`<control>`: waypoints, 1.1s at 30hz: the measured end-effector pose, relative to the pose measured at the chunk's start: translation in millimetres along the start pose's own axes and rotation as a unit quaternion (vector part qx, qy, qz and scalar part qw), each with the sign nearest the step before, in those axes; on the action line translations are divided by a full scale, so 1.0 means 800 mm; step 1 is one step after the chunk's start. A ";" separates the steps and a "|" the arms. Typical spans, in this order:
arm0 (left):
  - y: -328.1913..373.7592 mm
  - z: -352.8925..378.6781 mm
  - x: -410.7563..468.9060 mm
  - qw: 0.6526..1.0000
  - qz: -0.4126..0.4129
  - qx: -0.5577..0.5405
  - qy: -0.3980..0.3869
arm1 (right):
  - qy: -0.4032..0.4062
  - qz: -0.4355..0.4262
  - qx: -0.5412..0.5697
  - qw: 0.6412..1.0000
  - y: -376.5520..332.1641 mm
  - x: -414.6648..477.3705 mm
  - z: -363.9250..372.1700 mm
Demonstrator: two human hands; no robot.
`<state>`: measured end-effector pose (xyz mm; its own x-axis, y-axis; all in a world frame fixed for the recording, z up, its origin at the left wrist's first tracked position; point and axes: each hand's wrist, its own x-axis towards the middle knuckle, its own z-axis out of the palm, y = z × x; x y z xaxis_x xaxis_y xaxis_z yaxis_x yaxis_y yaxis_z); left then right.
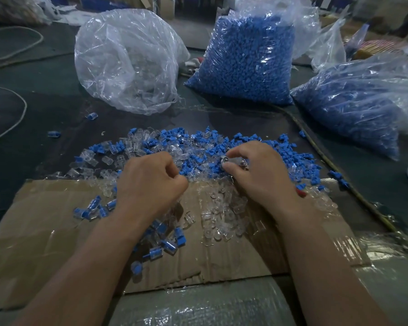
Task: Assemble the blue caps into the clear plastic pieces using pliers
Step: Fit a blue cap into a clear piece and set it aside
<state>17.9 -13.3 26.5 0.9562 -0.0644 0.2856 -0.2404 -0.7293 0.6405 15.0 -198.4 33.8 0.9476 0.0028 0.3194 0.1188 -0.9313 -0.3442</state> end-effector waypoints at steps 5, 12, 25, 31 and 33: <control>-0.001 0.001 0.000 0.999 0.038 -0.010 -0.032 | -0.063 -0.074 -0.049 0.994 -0.018 -0.002 0.021; -0.001 0.001 -0.001 0.999 0.040 -0.022 -0.029 | -0.117 -0.123 -0.053 0.984 -0.026 -0.003 0.027; 0.007 0.002 -0.006 0.998 0.030 -0.017 -0.047 | -0.096 -0.002 -0.121 0.988 -0.021 0.003 0.033; 0.010 0.002 -0.008 0.997 0.034 -0.017 -0.064 | -0.079 -0.005 -0.064 0.995 -0.019 0.000 0.024; 0.009 0.002 -0.007 0.997 0.033 -0.026 -0.062 | -0.062 0.007 -0.051 0.997 -0.016 0.001 0.021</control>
<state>11.2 -19.2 27.9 0.9506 -0.1974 0.2394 -0.3085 -0.6845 0.6605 19.4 -180.6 23.1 0.9789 0.0286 0.2022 0.0807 -0.9637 -0.2544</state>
